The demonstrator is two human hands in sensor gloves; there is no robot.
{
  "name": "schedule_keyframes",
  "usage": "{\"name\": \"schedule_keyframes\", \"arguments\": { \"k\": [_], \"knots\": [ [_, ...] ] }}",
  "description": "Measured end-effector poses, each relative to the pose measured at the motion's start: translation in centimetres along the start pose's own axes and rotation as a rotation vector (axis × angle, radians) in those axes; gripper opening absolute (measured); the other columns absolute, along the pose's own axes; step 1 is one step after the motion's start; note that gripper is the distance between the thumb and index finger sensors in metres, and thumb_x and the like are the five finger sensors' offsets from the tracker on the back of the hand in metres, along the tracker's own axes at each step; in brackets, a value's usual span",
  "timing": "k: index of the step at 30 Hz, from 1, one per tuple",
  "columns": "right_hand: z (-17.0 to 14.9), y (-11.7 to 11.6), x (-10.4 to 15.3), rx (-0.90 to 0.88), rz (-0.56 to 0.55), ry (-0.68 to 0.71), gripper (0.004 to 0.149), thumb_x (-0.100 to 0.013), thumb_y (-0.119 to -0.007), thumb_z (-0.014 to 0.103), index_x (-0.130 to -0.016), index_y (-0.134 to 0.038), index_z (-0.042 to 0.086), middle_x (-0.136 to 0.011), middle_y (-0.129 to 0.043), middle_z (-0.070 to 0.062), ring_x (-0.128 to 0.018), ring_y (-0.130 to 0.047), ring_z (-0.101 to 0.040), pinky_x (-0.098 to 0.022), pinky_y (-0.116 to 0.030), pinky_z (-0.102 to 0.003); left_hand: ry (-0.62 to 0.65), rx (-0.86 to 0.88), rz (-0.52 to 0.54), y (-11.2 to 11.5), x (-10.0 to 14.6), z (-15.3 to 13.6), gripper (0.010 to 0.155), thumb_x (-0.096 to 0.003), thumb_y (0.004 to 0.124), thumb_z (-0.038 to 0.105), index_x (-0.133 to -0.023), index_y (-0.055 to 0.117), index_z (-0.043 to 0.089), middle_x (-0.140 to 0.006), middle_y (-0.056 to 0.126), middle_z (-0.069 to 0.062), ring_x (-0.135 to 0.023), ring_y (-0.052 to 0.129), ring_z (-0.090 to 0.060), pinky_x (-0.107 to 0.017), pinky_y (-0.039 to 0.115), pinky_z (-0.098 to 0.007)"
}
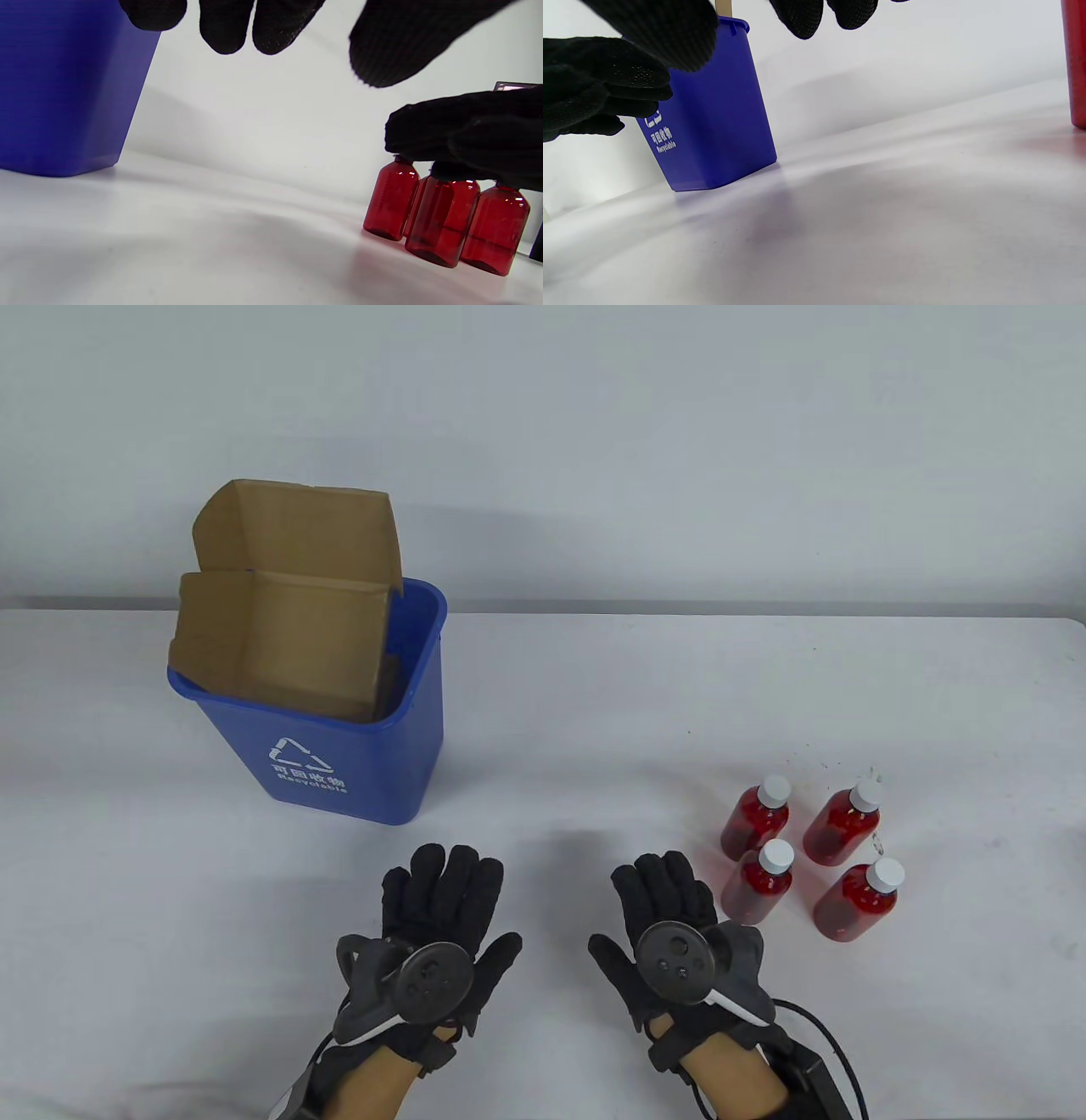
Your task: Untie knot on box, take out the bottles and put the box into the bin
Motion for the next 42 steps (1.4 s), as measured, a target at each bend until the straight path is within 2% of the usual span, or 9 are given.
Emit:
{"name": "schedule_keyframes", "arguments": {
  "k": [5, 12, 24, 30, 42],
  "knots": [
    [0.0, 0.0, 0.0, 0.002, 0.0, -0.001, 0.076, -0.051, -0.065, 0.051, -0.105, -0.036, 0.006, -0.108, -0.026, -0.023, -0.097, -0.025, -0.058, -0.063, -0.032, -0.073, -0.033, 0.001, -0.031, 0.4, 0.2, -0.3, 0.082, -0.0504, 0.072, 0.056, -0.117, 0.04, 0.02, -0.119, 0.039, -0.016, -0.106, 0.037, -0.063, -0.068, 0.034, -0.083],
    [-0.3, 0.1, 0.0, -0.012, 0.001, -0.003, 0.076, -0.051, -0.065, 0.051, -0.105, -0.038, 0.006, -0.108, -0.027, -0.023, -0.097, -0.026, -0.058, -0.063, -0.034, -0.073, -0.035, 0.011, -0.008, -0.1, 0.3, 0.1, 0.082, -0.0506, 0.071, 0.057, -0.117, 0.04, 0.02, -0.119, 0.039, -0.016, -0.107, 0.037, -0.062, -0.068, 0.033, -0.083],
    [-0.9, 0.2, 0.0, -0.044, 0.013, -0.02, 0.075, -0.05, -0.065, 0.05, -0.105, -0.039, 0.006, -0.108, -0.03, -0.022, -0.097, -0.027, -0.058, -0.063, -0.035, -0.073, -0.065, 0.041, -0.034, 0.0, -0.6, -0.6, 0.082, -0.0509, 0.071, 0.057, -0.117, 0.039, 0.02, -0.12, 0.038, -0.016, -0.108, 0.037, -0.061, -0.069, 0.032, -0.084],
    [-1.3, 0.1, 0.0, -0.048, 0.016, -0.029, 0.075, -0.05, -0.065, 0.05, -0.105, -0.039, 0.006, -0.108, -0.03, -0.022, -0.097, -0.028, -0.058, -0.063, -0.035, -0.072, -0.062, 0.053, -0.079, 0.4, -1.2, -0.3, 0.082, -0.0512, 0.071, 0.057, -0.117, 0.038, 0.021, -0.12, 0.037, -0.016, -0.108, 0.037, -0.061, -0.069, 0.031, -0.084],
    [-1.1, 0.2, 0.1, -0.056, 0.02, -0.021, 0.075, -0.051, -0.065, 0.05, -0.105, -0.039, 0.006, -0.108, -0.03, -0.023, -0.097, -0.028, -0.058, -0.063, -0.035, -0.072, -0.049, 0.037, -0.099, 0.8, -1.2, 0.0, 0.081, -0.051, 0.071, 0.057, -0.117, 0.04, 0.02, -0.119, 0.039, -0.016, -0.108, 0.038, -0.061, -0.069, 0.032, -0.084]
  ]
}}
Point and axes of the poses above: the tracker on the back of each hand, its own z axis roughly to the thumb side, its own x axis roughly from the fingertips to the wrist, y = z × x, the point moved 5 cm from there along -x, roughly from the wrist to the fingertips
